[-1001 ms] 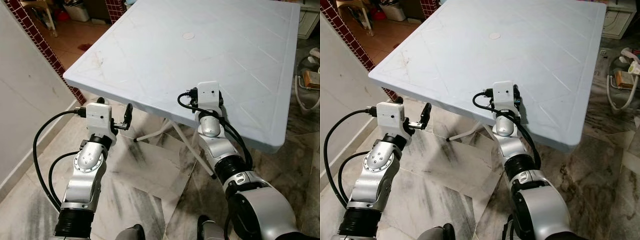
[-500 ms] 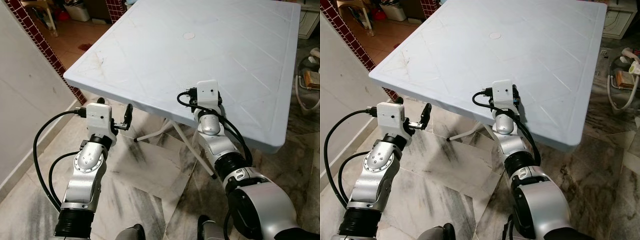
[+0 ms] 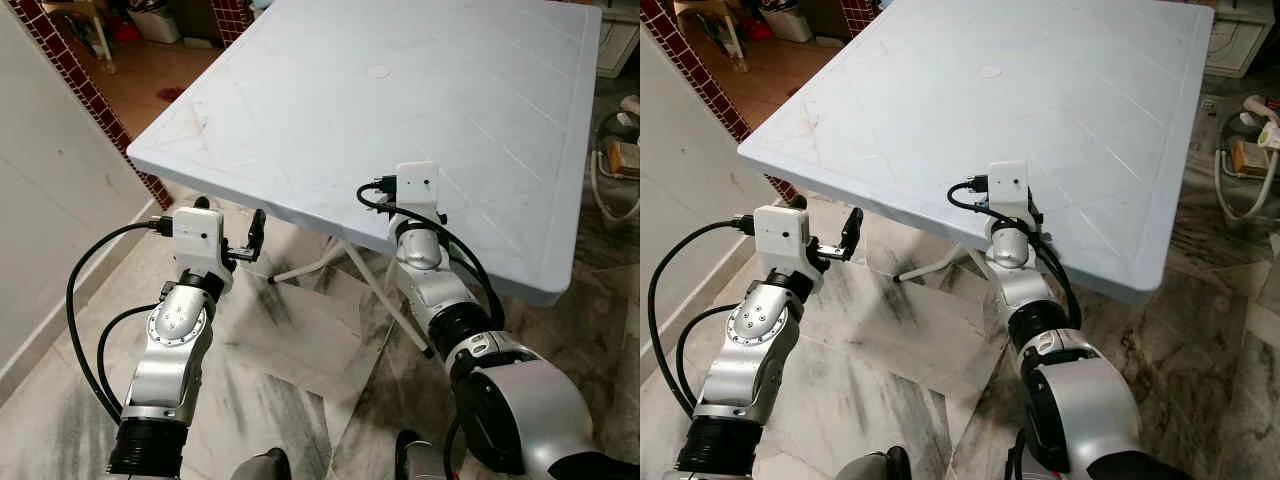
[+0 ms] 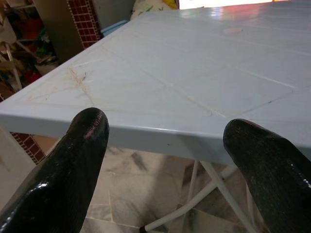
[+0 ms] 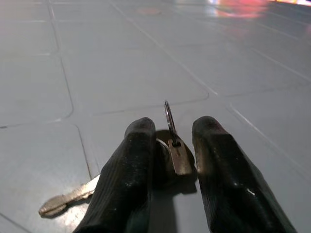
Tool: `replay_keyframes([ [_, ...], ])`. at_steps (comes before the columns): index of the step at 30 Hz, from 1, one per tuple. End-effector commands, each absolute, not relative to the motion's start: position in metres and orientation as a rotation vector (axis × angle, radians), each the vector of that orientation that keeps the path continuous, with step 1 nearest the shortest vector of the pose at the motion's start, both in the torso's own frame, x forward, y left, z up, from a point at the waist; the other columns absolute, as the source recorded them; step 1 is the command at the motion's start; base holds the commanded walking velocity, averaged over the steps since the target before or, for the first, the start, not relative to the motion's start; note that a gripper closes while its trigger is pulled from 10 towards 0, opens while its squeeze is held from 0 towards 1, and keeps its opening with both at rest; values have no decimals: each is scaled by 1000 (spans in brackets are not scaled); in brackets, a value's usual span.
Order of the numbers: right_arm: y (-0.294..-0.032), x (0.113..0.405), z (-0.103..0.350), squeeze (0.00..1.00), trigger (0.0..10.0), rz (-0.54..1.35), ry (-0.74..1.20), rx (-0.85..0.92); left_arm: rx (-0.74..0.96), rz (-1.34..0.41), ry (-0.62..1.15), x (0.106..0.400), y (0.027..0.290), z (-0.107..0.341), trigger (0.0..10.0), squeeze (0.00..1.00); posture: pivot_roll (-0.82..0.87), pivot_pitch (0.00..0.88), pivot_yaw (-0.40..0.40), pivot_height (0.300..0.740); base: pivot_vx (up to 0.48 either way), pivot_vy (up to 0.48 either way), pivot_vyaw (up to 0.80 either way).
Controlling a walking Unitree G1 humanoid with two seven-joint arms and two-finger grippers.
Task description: Hang keys on a hook
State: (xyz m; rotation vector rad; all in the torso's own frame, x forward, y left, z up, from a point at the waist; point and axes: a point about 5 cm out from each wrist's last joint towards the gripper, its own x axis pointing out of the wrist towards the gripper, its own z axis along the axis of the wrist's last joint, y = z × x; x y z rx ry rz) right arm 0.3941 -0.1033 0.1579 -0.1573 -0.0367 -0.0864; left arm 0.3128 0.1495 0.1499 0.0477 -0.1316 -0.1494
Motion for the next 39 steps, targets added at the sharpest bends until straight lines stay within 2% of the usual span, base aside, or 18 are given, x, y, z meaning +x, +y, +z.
replay_keyframes([
  [1, -99, 394, 157, 0, 0, -70, -28, -150, 55, -141, -120, 310, 156, 148, 10000, 0, 32, 221, 140, 740, 0, 0, 0],
  [23, -104, 392, 154, 0, 0, -87, -44, -161, 55, -153, -115, 308, 156, 147, 10000, 0, 30, 214, 140, 740, 0, 0, 0],
  [35, -96, 376, 192, 0, 0, -59, -403, -231, 48, -158, -112, 308, 154, 145, 10000, 0, 14, 200, 143, 740, 0, 0, 0],
  [39, -95, 369, 194, 0, 0, -54, -443, -237, 48, -163, -113, 308, 153, 145, 10000, 0, 8, 197, 147, 740, 0, 0, 0],
])
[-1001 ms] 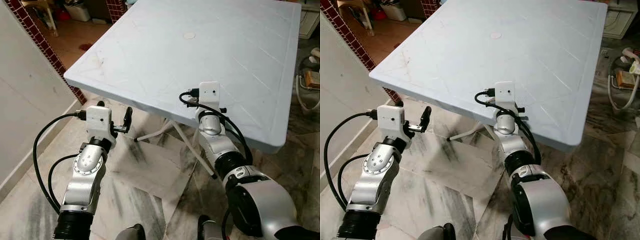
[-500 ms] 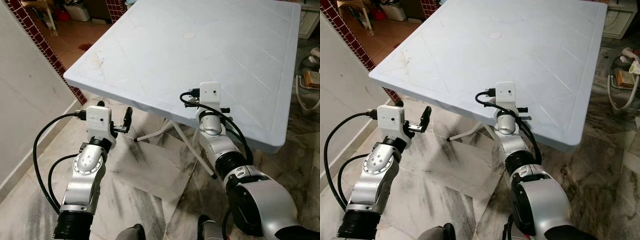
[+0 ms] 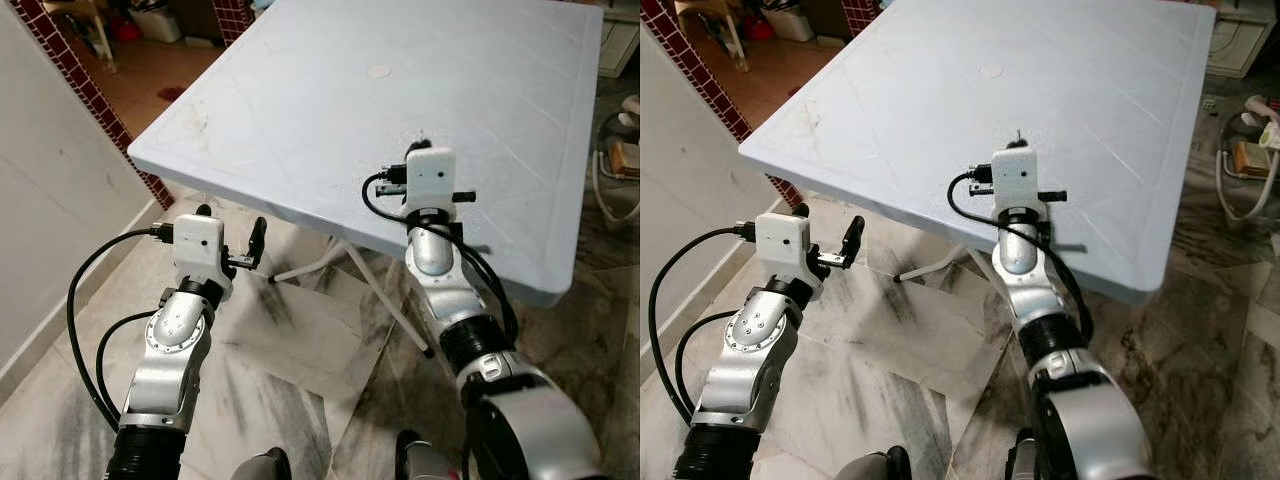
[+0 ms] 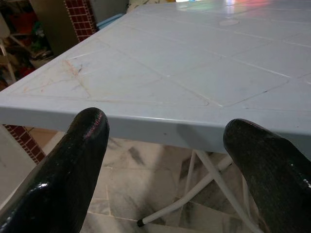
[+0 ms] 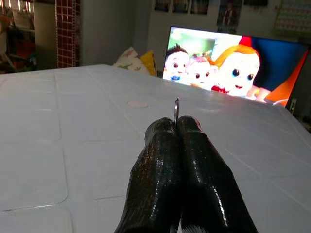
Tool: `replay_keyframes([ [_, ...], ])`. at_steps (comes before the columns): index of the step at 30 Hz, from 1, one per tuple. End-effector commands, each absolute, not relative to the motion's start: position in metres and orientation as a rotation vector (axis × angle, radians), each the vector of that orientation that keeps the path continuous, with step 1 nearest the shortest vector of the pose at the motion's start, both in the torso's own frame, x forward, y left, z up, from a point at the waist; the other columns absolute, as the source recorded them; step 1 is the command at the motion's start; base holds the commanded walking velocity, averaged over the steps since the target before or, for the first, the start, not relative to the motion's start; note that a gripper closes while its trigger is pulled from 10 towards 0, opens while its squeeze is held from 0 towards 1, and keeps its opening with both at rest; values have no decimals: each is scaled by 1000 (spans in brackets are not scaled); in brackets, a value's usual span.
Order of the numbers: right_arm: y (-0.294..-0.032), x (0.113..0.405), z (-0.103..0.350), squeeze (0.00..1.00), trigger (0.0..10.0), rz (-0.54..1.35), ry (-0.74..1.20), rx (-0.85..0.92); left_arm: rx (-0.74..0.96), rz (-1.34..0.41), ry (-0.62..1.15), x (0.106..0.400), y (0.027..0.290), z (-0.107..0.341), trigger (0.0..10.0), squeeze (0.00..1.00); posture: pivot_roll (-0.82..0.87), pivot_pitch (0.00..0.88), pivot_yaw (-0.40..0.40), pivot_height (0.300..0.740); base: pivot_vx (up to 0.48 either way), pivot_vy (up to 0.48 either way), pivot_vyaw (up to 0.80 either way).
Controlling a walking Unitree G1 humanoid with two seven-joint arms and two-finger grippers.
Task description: Hang keys on a hook
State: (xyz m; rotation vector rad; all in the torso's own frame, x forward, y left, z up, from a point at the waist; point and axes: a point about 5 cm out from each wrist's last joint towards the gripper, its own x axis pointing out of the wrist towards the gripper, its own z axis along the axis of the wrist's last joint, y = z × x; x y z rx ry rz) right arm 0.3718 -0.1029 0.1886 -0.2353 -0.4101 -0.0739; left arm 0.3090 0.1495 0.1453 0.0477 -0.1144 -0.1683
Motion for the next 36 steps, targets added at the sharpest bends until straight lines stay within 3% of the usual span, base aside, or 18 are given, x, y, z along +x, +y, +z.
replay_keyframes([
  [1, -95, 363, 196, 0, 0, -47, -472, -248, 49, -167, -113, 308, 153, 145, 10000, 0, 2, 196, 151, 740, 0, 0, 0],
  [11, -87, 339, 201, 0, 0, 16, -512, -229, 47, -206, -96, 305, 145, 139, 10000, 0, -24, 184, 161, 740, 0, 0, 0],
  [13, -89, 337, 202, 0, 2471, 14, -501, -202, 46, -207, -96, 305, 144, 139, 10000, 0, -25, 182, 155, 740, 0, 0, 0],
  [14, -91, 336, 203, 0, 8039, 12, -496, -199, 45, -208, -96, 305, 144, 138, 10000, 0, -26, 181, 152, 740, 0, 0, 0],
  [15, -92, 334, 203, 0, 10000, 11, -491, -199, 44, -207, -96, 304, 144, 138, 10000, 0, -28, 180, 150, 740, 0, 0, 0],
  [20, -93, 325, 204, 0, 10000, 44, -465, -241, 48, -197, -76, 293, 149, 127, 10000, 0, -37, 172, 125, 740, 0, 0, 0],
  [36, -101, 314, 203, 0, 10000, 129, -430, -305, 60, -131, -10, 272, 160, 98, 10000, 0, -36, 158, 59, 740, 0, 0, 800],
])
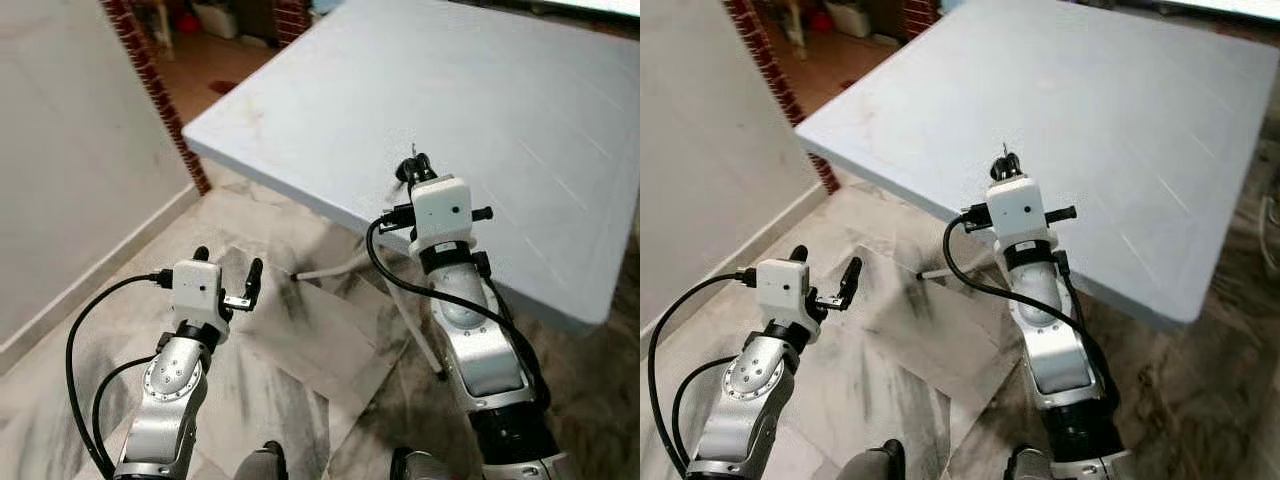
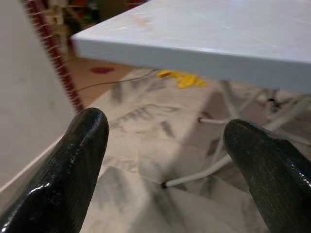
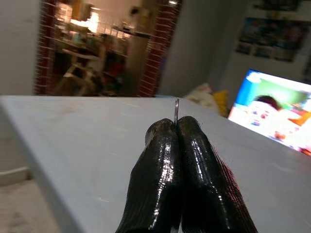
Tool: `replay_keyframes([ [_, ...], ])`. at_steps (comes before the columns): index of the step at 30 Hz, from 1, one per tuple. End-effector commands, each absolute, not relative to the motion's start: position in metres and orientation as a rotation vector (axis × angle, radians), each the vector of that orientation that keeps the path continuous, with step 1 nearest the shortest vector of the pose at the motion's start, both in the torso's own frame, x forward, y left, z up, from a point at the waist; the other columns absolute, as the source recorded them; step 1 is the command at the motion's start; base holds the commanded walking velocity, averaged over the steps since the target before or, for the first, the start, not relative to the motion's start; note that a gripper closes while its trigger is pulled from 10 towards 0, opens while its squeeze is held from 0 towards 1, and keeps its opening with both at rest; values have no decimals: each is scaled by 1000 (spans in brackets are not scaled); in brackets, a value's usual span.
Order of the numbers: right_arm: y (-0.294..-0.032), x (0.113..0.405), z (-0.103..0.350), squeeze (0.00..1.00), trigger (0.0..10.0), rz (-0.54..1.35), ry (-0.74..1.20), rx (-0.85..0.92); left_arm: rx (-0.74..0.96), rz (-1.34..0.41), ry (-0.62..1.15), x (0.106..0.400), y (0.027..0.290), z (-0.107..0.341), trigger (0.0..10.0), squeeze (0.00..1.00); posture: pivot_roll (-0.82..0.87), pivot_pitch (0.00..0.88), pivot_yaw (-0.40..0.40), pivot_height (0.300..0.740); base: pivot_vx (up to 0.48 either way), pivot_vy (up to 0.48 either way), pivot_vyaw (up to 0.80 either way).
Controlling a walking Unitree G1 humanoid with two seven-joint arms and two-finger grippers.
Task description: Hang keys on a hook
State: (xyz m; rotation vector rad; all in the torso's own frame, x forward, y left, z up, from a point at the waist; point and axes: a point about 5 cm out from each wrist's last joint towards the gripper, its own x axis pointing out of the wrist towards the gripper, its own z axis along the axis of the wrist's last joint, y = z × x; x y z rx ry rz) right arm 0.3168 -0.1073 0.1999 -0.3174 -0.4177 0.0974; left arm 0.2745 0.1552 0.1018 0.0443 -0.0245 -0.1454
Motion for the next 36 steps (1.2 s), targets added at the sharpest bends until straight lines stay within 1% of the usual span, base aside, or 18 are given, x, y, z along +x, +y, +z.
replay_keyframes([
  [1, -99, 314, 205, 0, 10000, 141, -431, -306, 63, -130, -5, 272, 160, 96, 10000, 0, -36, 159, 58, 740, 0, 0, 800],
  [8, -95, 313, 207, 0, 10000, 173, -423, -290, 66, -104, 5, 276, 160, 94, 10000, 0, -40, 164, 57, 740, 0, 0, 800],
  [16, -92, 310, 204, 0, 10000, 183, -407, -265, 63, -82, -9, 291, 164, 100, 10000, 0, -46, 173, 64, 740, 0, 0, 800],
  [28, -93, 308, 202, 0, 10000, 175, -397, -245, 46, -88, -20, 295, 161, 103, 10000, 0, -46, 180, 70, 740, 0, 0, 800],
  [32, -94, 307, 203, 0, 10000, 169, -405, -234, 40, -109, -24, 295, 157, 105, 10000, 0, -46, 182, 78, 740, 418, 0, 675],
  [36, -96, 305, 200, 0, 10000, 149, -402, -240, 28, -128, -31, 297, 154, 109, 10000, 0, -50, 187, 88, 740, 458, 0, 0],
])
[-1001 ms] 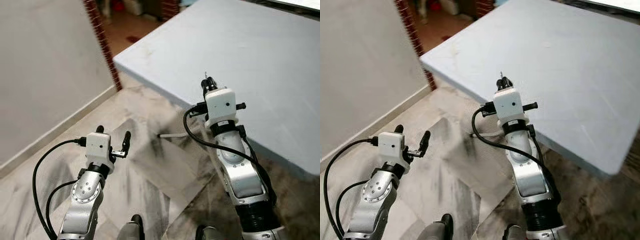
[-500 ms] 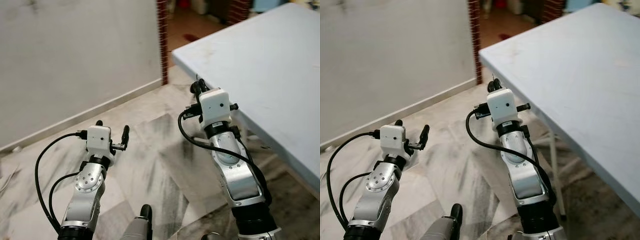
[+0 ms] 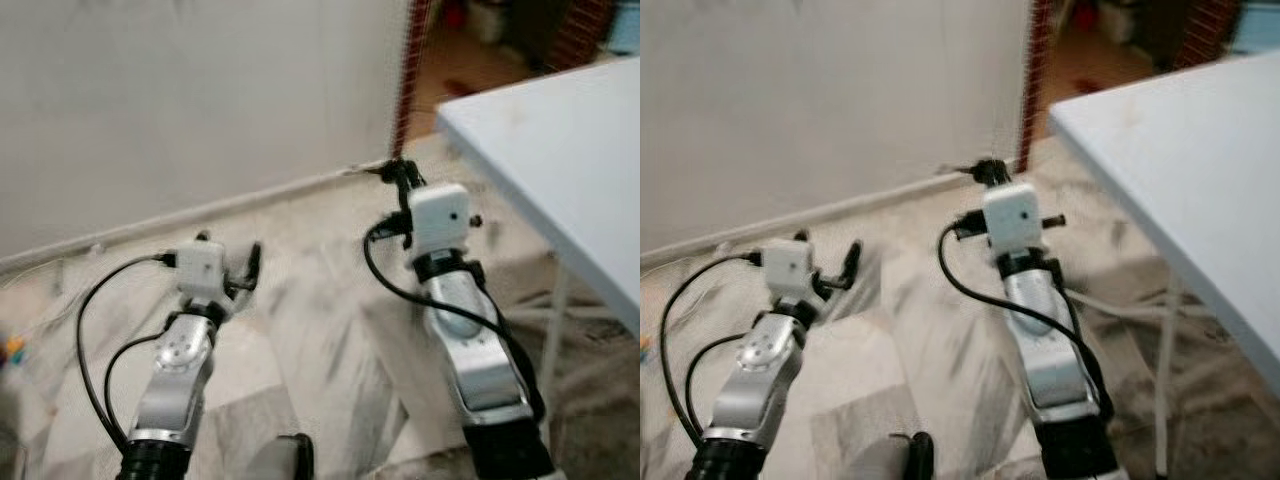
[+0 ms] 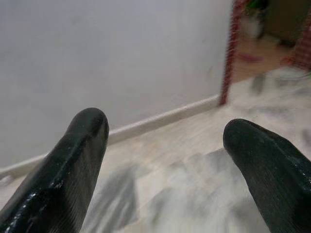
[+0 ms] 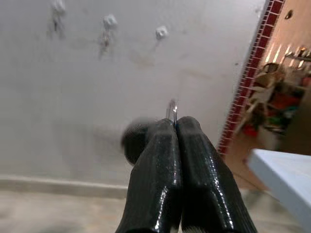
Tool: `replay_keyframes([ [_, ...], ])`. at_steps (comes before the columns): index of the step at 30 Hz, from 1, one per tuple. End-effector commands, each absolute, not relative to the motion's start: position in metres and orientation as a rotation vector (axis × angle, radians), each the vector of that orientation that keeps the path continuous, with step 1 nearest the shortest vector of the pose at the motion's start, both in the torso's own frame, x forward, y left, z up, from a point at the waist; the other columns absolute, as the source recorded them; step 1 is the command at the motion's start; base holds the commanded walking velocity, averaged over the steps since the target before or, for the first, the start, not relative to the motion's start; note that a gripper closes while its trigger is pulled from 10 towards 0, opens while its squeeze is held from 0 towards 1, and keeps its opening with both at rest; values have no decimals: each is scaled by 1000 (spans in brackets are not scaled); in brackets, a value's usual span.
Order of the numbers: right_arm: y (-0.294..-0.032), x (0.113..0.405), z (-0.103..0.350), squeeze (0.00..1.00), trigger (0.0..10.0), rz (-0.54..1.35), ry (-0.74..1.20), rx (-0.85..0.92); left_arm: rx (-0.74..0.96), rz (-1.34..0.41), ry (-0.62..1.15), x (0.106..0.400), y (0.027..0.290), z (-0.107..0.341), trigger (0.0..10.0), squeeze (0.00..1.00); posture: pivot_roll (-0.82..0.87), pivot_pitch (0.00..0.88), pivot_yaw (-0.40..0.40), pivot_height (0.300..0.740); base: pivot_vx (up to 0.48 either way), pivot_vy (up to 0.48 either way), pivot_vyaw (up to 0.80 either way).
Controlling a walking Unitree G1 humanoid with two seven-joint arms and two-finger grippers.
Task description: Hang keys on a hook
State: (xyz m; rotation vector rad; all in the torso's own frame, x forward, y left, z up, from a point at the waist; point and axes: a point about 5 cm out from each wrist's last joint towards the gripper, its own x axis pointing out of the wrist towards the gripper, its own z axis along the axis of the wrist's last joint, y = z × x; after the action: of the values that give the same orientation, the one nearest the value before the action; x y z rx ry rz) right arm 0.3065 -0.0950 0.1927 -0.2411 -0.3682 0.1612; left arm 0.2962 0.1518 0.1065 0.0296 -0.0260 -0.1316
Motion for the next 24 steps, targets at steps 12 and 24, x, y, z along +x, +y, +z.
replay_keyframes([
  [12, -103, 304, 194, 0, 10000, 116, -375, -236, 29, -123, -27, 301, 154, 109, 10000, 0, -59, 191, 96, 740, 250, 0, 0],
  [24, -102, 306, 191, 0, 10000, 131, -361, -234, 83, -63, 7, 297, 161, 95, 10000, 0, -54, 183, 82, 740, 0, 0, 0],
])
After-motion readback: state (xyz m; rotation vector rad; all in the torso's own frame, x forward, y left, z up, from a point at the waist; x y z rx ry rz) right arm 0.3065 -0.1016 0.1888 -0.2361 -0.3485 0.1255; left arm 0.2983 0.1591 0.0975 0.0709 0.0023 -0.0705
